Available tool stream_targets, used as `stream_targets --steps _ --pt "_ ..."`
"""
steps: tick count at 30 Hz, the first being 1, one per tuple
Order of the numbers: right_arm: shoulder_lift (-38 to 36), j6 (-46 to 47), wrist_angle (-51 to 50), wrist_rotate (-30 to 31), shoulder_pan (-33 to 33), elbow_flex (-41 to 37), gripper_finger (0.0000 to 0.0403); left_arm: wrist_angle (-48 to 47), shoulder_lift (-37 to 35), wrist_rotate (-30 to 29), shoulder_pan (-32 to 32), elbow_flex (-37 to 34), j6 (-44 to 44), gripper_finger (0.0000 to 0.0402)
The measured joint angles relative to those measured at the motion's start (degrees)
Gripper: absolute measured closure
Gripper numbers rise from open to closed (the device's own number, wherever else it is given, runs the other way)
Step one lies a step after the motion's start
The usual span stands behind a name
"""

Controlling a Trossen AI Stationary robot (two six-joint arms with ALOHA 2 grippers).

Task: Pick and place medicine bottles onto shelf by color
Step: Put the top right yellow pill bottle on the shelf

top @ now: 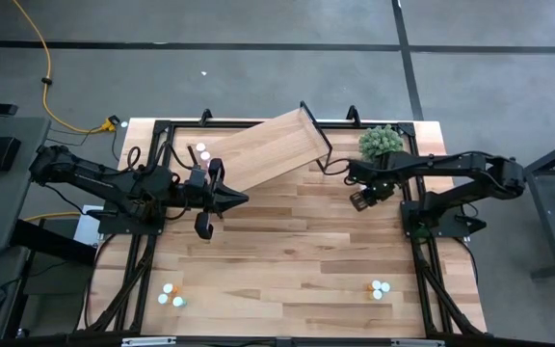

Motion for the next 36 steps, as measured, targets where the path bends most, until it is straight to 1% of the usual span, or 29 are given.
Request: stream_targets --steps 3,6,8,10,13,17,21,25,29,32,33,36 --pt "-2.32 -2.54 -4.0 -1.56 1.26 3.57 0.0297 -0.3 -0.8 0.23 0.0 0.79 -0.44 0.0401" --pt "-4.51 -4.99 -6.88 -4.77 3.58 9.8 0.0297 -0.14 -2.67 1.48 0.01 2.83 -0.57 0.0401" --pt "-5.08 -5.15 -6.79 -6.23 5.48 15.22 0.0297 -1.39 -4.13 1.44 0.0 4.05 -0.57 0.0402" --pt "-4.65 -4.87 -6.61 -6.32 7.36 21.7 0.0297 -3.41 -5.49 0.76 -0.02 5.42 -0.57 0.0401" --pt "-1.78 -5.66 -4.9 -4.07 9.75 32.06 0.0297 -8.51 -7.5 -2.33 -0.02 7.27 -0.59 0.0401" --pt "6.33 -10.73 -4.77 1.19 11.62 46.61 0.0297 -13.18 -9.2 -5.88 0.02 7.99 -0.59 0.0401" --pt "17.83 -17.71 -6.8 4.09 12.32 61.02 0.0297 -16.95 -10.2 -7.56 0.02 8.04 -2.69 0.0402" --pt "29.27 -24.49 -8.04 4.63 12.11 74.26 0.0297 -22.64 -10.23 -7.68 0.02 8.04 -5.81 0.0402" --pt "39.04 -28.33 -8.75 4.6 11.47 84.88 0.0297 -28.96 -10.23 -7.58 0.02 8.04 -9.69 0.0401" --pt "45.15 -29.29 -9.63 4.18 10.92 91.44 0.0297 -33.59 -10.21 -7.58 0.02 8.02 -13.25 0.0401" --pt "46.31 -29.33 -8.67 4.15 10.74 91.84 0.0297 -35.0 -10.21 -7.58 0.02 8.02 -14.41 0.0402" --pt "47.08 -29.04 -4.48 2.4 10.37 88.3 0.0297 -38.38 -10.21 -7.58 0.02 8.02 -16.78 0.0402"
